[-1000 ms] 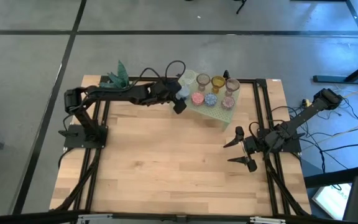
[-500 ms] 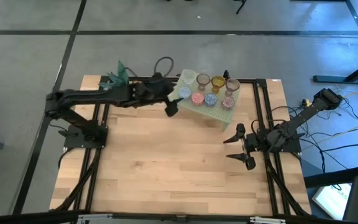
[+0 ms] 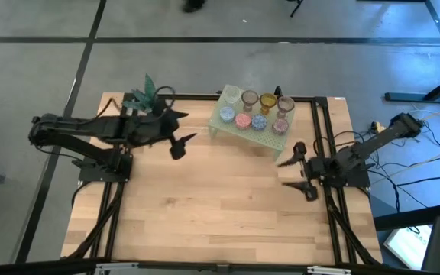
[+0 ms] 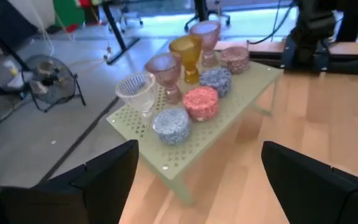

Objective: Pick & Place candle stick holders
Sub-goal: Return to Home Position

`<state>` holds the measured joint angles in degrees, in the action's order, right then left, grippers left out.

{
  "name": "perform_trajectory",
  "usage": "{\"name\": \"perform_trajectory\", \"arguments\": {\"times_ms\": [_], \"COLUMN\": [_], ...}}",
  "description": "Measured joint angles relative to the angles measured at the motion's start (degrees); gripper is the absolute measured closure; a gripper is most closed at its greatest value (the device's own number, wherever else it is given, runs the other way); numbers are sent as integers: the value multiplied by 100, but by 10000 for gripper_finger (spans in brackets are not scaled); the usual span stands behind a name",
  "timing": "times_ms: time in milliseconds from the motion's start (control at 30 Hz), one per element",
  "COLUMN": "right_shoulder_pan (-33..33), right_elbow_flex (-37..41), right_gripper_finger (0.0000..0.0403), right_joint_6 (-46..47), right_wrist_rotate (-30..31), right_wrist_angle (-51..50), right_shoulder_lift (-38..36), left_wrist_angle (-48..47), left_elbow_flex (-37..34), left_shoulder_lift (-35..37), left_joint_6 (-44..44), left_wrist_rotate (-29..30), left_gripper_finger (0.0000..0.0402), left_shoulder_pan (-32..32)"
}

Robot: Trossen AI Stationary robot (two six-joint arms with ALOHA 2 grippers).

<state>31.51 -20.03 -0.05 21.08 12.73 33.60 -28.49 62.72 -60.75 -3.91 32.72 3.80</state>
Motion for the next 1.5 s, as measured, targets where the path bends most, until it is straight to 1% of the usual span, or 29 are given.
{"name": "perform_trajectory", "arguments": {"times_ms": [67,100,133,167,267,300,433,500,600,667,733,800,933,1100,1267,1500], "right_shoulder_pan": [-229,-346,-452,-567,-894,-996,-1308,-1434,-1566,-1623,-1677,-1740,-1882,-2120,-2309,-2469], "right_elbow_flex": [-383,-549,-702,-819,-936,-932,-739,-661,-509,-338,-138,54,420,708,787,1005], "right_gripper_finger": [120,120,120,120,120,120,120,120,120,120,120,120,120,120,120,120], "right_joint_6": [-71,-140,-217,-286,-269,-219,-182,-168,-165,-149,-143,-145,-145,-18,-29,65], "right_wrist_rotate": [-1119,-1502,-1677,-1682,-1321,-1315,-1562,-1665,-1936,-1967,-1962,-1968,-1965,-1937,-1964,-1967], "right_wrist_angle": [-468,-714,-893,-1075,-1662,-1817,-1864,-1875,-1832,-1734,-1610,-1416,-1246,-1173,-1163,-1023], "right_shoulder_lift": [-126,-197,-222,-250,-314,-336,-548,-685,-895,-1032,-1181,-1301,-1536,-1780,-1884,-1920], "left_wrist_angle": [162,226,355,513,1049,1209,2118,2299,2302,2314,2245,2241,2165,2142,2147,2127], "left_elbow_flex": [-288,-457,-645,-838,-1451,-1672,-2410,-2679,-3052,-3278,-3447,-3581,-3866,-4305,-4708,-5085], "left_shoulder_lift": [249,360,468,576,913,1053,1635,1947,2439,2778,3135,3494,4213,4944,5437,5863], "left_joint_6": [5,12,18,19,39,82,550,898,1097,1166,1167,1240,1372,1371,1371,1505], "left_wrist_rotate": [160,201,232,235,260,330,581,516,-55,-487,-674,-693,-523,-574,-586,-585], "left_gripper_finger": [64,64,64,64,64,64,64,64,64,64,64,64,64,64,64,64], "left_shoulder_pan": [224,319,410,497,687,735,773,688,602,587,593,596,594,596,596,596]}}
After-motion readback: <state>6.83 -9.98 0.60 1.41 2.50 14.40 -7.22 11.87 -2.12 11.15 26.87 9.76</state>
